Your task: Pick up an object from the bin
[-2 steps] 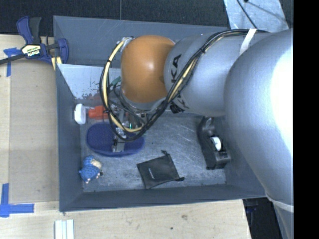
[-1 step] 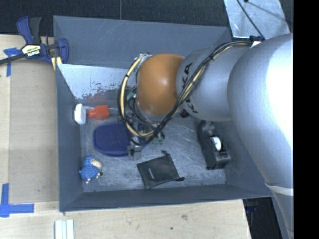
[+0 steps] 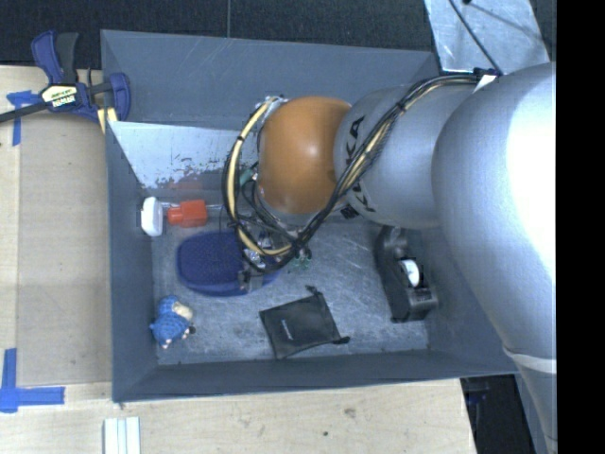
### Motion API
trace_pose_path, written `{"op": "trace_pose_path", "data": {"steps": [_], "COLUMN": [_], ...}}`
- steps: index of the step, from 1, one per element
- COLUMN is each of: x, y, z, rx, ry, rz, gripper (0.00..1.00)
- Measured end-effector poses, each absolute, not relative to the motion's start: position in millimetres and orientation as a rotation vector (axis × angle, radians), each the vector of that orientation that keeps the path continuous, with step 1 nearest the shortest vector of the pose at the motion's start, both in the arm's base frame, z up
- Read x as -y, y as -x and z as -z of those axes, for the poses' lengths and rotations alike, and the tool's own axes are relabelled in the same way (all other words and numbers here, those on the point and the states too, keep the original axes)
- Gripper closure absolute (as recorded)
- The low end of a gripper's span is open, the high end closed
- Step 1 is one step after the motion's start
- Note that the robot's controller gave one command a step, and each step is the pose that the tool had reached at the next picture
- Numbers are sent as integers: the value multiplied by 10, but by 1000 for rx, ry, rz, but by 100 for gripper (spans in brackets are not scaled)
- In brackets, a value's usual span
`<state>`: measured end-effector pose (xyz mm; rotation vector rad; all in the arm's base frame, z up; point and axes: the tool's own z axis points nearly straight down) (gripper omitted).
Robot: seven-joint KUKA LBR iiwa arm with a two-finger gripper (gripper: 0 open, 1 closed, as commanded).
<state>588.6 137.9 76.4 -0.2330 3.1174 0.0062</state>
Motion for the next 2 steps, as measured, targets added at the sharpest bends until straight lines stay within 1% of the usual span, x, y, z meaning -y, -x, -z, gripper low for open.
{"op": "trace_pose_path", "data": {"steps": [1, 2], "x": [-1328, -1010], "y": [-6038, -5894], "z": [-1966, -2565], "rx": [-3113, -3059], "ry": [314, 678], "rz": [-1, 1], "gripper": [100, 100]}}
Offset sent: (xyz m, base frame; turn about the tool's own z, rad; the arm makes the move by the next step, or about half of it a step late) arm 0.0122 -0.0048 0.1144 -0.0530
